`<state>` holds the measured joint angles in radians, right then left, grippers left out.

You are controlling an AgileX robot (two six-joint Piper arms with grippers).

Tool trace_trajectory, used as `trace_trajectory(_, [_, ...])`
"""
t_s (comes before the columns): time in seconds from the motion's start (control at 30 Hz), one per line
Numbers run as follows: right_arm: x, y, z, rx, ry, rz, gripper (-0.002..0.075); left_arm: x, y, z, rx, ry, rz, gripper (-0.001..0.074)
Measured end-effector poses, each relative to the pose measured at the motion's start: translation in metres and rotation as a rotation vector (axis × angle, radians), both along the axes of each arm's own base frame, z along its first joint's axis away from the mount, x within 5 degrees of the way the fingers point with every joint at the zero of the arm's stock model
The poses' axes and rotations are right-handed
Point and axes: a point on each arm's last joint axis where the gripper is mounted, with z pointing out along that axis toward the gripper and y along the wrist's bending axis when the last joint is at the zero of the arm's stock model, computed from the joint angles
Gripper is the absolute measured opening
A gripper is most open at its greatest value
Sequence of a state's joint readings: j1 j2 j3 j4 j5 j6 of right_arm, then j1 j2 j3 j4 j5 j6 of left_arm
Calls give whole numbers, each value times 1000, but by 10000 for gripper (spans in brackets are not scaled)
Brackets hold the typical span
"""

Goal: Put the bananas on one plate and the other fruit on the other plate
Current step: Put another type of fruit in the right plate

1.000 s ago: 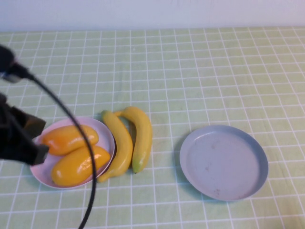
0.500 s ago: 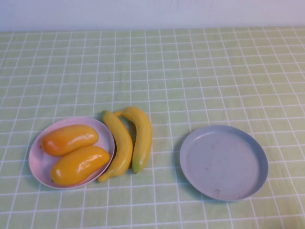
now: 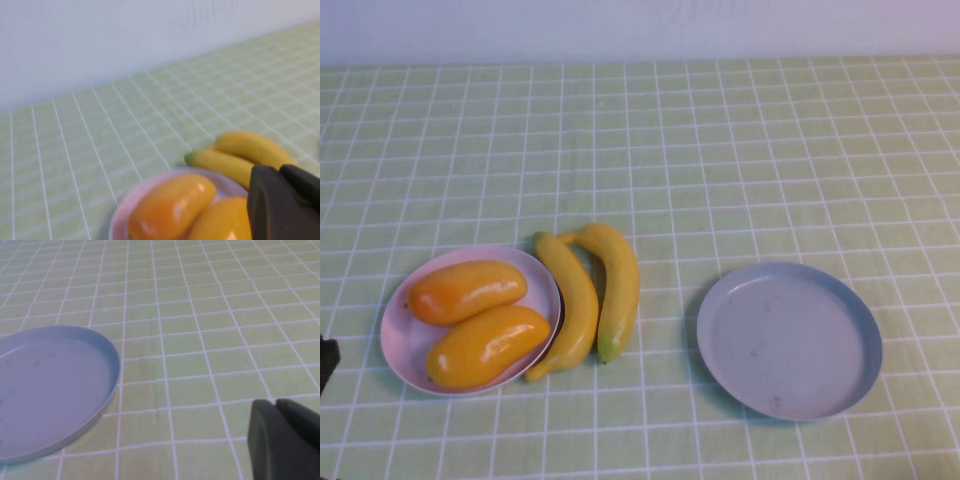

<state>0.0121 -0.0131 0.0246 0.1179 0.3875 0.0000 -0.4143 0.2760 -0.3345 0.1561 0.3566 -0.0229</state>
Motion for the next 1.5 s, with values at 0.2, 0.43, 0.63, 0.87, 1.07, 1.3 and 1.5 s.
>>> trace_trajectory(0.2, [0,0,0,0,0,0,-15,-3,4,-13,-57,-166,44,0])
trace_trajectory(0.43, [0,0,0,0,0,0,-15,-14,19,-45,-120,-279,263,0])
trace_trajectory(0.63, [0,0,0,0,0,0,-15,-12,22,-72,-128,-243,308,0])
trace_trajectory(0.87, [0,0,0,0,0,0,-15,-13,22,-89,-83,-59,320,0])
trace_trajectory(1.07, [0,0,0,0,0,0,-15,-16,22,-104,-98,102,340,0])
trace_trajectory(1.3, [0,0,0,0,0,0,-15,-16,23,-105,-117,121,347,0])
trace_trajectory(1.5, [0,0,0,0,0,0,-15,-16,23,-105,-119,121,347,0])
